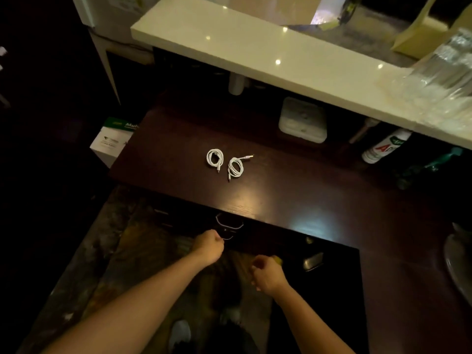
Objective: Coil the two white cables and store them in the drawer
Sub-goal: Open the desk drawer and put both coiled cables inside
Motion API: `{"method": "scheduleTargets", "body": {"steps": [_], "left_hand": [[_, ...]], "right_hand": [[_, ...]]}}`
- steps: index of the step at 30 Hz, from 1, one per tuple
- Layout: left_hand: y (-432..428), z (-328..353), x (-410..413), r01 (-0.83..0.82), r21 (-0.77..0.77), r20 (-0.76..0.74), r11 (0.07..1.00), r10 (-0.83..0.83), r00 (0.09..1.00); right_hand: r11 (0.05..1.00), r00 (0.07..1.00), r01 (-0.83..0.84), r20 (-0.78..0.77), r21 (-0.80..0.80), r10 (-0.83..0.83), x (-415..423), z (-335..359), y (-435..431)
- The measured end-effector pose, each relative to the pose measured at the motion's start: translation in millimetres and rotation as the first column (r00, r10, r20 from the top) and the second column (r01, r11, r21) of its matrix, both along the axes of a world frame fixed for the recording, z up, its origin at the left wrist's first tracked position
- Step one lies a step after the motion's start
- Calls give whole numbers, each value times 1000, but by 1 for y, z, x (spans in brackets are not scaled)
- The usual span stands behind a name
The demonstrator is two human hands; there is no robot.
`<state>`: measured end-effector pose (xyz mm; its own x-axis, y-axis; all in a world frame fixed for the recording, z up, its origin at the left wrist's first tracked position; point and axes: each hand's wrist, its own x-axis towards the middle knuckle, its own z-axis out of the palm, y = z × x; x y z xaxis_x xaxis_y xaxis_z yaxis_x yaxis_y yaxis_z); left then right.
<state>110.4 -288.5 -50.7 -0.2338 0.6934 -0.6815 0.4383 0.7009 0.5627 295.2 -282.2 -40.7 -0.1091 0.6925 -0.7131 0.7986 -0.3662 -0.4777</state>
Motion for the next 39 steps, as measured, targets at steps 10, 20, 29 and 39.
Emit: {"method": "scheduleTargets", "body": {"steps": [10,20,29,39], "left_hand": [[46,-121,-13,704,4,-525,710,-598,606],[71,-197,-5,635,197,-594,747,-424,684],[32,-196,-10,694,377,-642,613,-368,673],[-48,-192,-3,713,245,-607,657,-470,641]], "right_hand": [[862,892,-439,235,252,385,-46,-107,69],[688,861,-508,336,518,382,-51,-179,80],[664,892,-453,299,595,340,-49,-185,43],[709,835,-549,335,442,437,-36,-183,-33]]}}
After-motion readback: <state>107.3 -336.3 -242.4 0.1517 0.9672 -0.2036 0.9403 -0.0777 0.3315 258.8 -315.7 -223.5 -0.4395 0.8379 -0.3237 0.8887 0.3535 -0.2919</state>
